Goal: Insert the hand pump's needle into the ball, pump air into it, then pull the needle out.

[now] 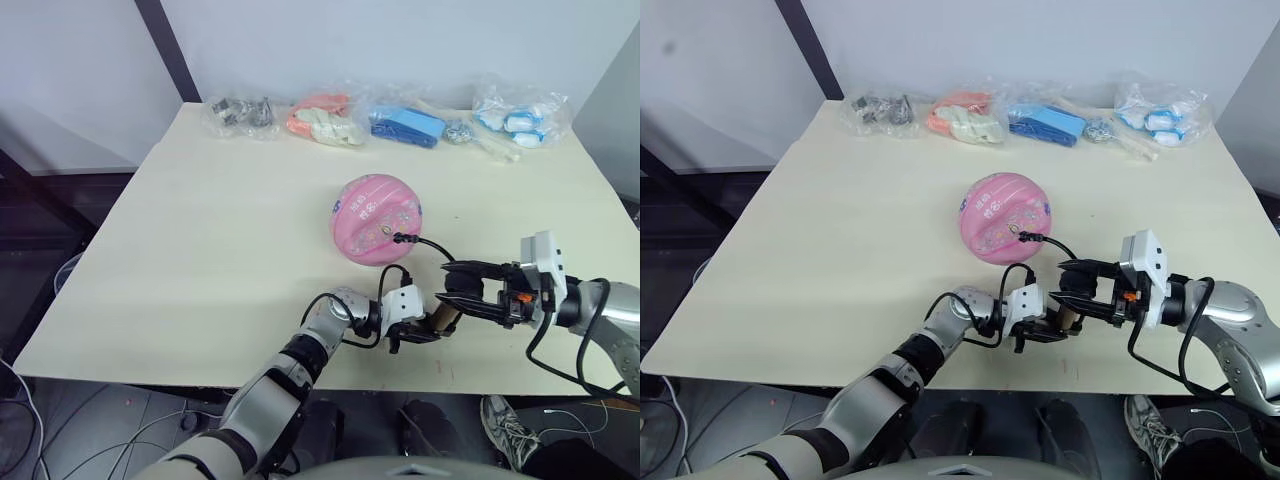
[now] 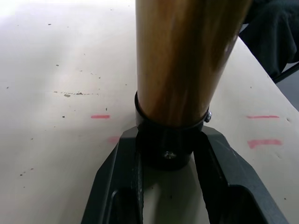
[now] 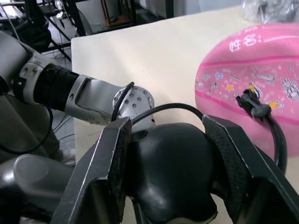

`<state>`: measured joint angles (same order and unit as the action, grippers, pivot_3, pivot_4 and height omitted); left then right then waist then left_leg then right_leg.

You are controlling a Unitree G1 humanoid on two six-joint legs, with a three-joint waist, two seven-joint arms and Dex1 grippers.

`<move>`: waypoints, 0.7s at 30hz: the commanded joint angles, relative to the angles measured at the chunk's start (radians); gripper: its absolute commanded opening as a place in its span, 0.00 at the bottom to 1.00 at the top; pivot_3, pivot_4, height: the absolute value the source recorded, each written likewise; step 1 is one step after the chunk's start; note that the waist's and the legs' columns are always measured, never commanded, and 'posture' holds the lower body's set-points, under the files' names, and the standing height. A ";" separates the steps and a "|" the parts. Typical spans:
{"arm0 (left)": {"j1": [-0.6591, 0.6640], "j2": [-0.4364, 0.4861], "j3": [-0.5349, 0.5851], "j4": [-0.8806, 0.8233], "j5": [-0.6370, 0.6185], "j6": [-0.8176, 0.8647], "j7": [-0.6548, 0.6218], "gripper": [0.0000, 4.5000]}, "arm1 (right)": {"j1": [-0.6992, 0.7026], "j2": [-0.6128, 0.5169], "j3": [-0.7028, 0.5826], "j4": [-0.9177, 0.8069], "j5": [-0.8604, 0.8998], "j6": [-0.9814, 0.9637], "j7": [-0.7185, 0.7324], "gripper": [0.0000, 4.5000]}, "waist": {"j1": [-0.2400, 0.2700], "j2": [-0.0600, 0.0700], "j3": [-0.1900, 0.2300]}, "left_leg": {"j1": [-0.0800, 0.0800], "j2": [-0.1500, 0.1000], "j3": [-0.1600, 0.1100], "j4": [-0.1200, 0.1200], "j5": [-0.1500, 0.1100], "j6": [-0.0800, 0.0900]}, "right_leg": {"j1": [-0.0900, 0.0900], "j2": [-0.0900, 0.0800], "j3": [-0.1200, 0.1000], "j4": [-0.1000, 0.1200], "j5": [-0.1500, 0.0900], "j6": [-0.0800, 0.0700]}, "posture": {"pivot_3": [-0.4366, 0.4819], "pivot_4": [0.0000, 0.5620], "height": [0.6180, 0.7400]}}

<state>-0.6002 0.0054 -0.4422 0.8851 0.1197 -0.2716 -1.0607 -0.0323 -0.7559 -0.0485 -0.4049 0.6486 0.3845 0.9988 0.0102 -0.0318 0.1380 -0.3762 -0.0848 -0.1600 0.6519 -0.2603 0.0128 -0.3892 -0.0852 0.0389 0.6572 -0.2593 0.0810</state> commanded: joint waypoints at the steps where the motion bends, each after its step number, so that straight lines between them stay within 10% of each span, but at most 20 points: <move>1: 0.023 0.016 -0.014 0.035 0.029 0.032 0.000 0.23 | 0.028 -0.010 0.016 0.044 -0.049 0.038 -0.022 0.43 | 0.000 0.000 0.000 | 0.000 0.000 0.000 0.000 0.000 0.000 | 0.000 0.000 0.000 0.000 0.000 0.000 | 0.48 0.27 0.97; 21: 0.015 0.004 -0.013 0.059 0.029 0.025 0.004 0.23 | -0.311 -0.453 -0.464 -0.013 0.618 0.534 0.022 0.43 | 0.005 0.011 0.010 | -0.007 -0.001 0.000 0.000 0.000 0.000 | -0.005 -0.002 -0.001 0.000 0.000 -0.001 | 0.48 0.27 0.97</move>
<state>-0.6066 -0.0065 -0.4407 0.8810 0.1141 -0.2731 -1.0656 -0.2887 -1.1747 -0.4295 -0.4303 1.2076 0.9062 1.0294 0.0156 -0.0204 0.1484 -0.3837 -0.0861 -0.1591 0.6524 -0.2603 0.0131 -0.3948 -0.0878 0.0387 0.6566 -0.2589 0.0805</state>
